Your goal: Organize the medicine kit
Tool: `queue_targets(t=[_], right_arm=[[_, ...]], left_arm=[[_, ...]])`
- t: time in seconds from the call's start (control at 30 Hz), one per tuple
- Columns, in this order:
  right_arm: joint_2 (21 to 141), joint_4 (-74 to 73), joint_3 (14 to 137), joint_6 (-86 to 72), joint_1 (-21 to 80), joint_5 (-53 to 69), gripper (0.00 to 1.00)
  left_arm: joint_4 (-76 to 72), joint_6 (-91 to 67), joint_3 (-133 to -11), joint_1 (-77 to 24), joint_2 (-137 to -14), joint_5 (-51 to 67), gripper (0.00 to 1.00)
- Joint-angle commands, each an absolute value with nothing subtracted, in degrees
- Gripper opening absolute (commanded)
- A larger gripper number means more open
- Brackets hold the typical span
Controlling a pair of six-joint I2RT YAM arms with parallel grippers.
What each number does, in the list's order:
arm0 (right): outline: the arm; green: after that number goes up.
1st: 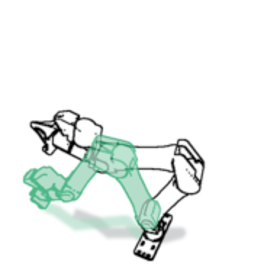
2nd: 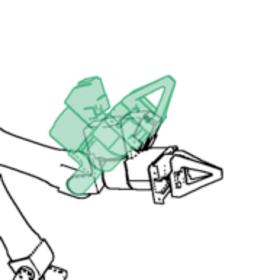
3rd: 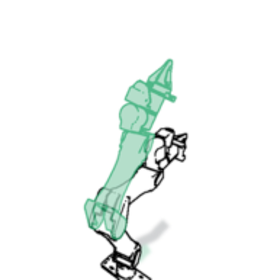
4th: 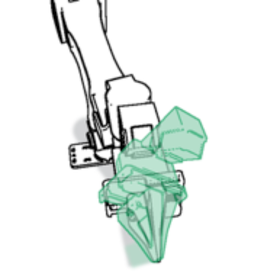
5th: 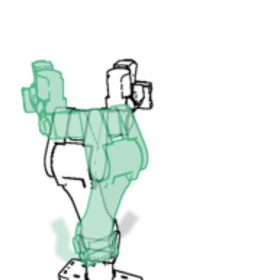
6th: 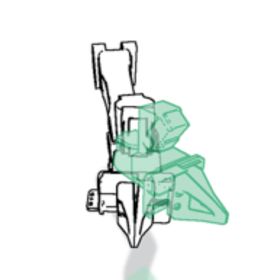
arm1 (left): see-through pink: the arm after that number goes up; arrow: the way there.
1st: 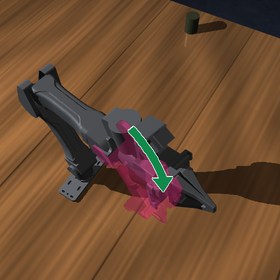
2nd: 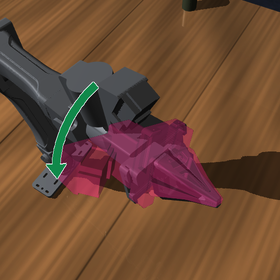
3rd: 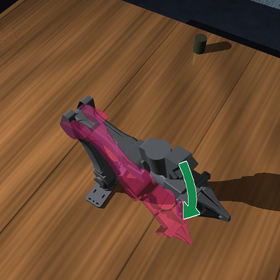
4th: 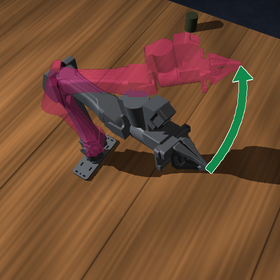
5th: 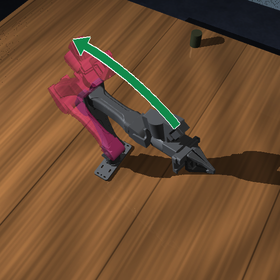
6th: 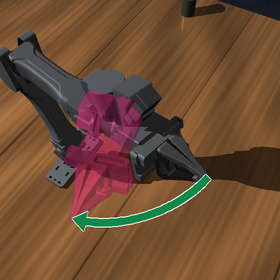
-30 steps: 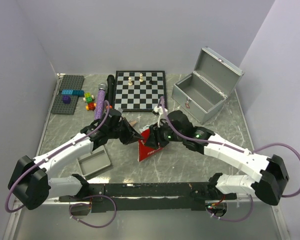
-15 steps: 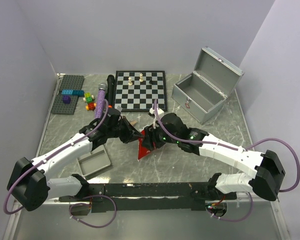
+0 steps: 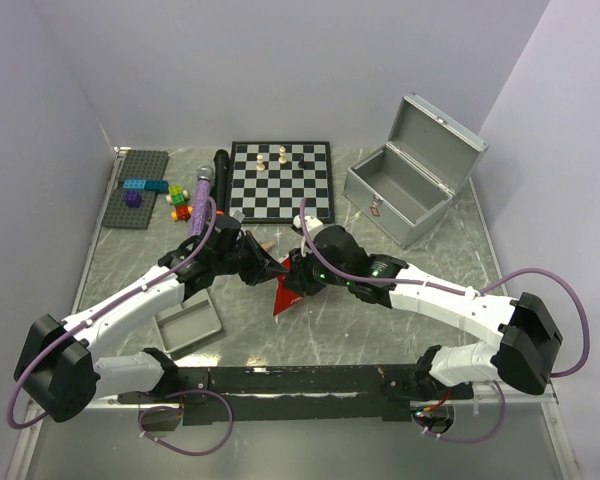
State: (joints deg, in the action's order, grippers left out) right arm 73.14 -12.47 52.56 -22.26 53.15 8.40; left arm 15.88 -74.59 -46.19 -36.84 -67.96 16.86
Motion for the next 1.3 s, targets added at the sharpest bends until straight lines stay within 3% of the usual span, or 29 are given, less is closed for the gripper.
queue_targets(t=[0.0,0.27,0.6,0.97,1.1,1.13,1.2,1.27], right_arm=[[73.2,-9.3,55.6,-22.1,53.5,7.6,0.24],[72.2,-9.8,54.7,-21.9,53.4,6.5,0.00],[69.4,-12.4,53.0,-21.0,53.1,2.6,0.00],[68.6,-14.4,50.3,-22.9,42.5,2.1,0.00],[66.1,-9.8,48.0,-21.5,41.7,9.4,0.00],[64.0,-7.0,46.5,-21.4,41.8,12.1,0.05],[61.1,-2.5,44.1,-20.9,43.6,14.9,0.34],[59.5,-1.1,43.3,-20.4,45.5,14.9,0.46]], left_arm=[[14.1,-75.2,-48.3,-37.2,-66.4,19.1,0.01],[14.7,-74.0,-48.3,-37.2,-66.4,18.6,0.01],[17.9,-69.4,-50.0,-37.3,-66.0,17.2,0.01],[23.6,-60.5,-52.5,-37.2,-63.5,16.5,0.01],[24.3,-59.6,-52.1,-37.3,-62.9,16.4,0.01],[23.7,-60.0,-51.9,-37.2,-62.8,16.5,0.01],[22.4,-61.1,-51.2,-37.3,-62.7,16.6,0.01],[21.4,-62.2,-51.2,-37.3,-62.7,16.8,0.01]])
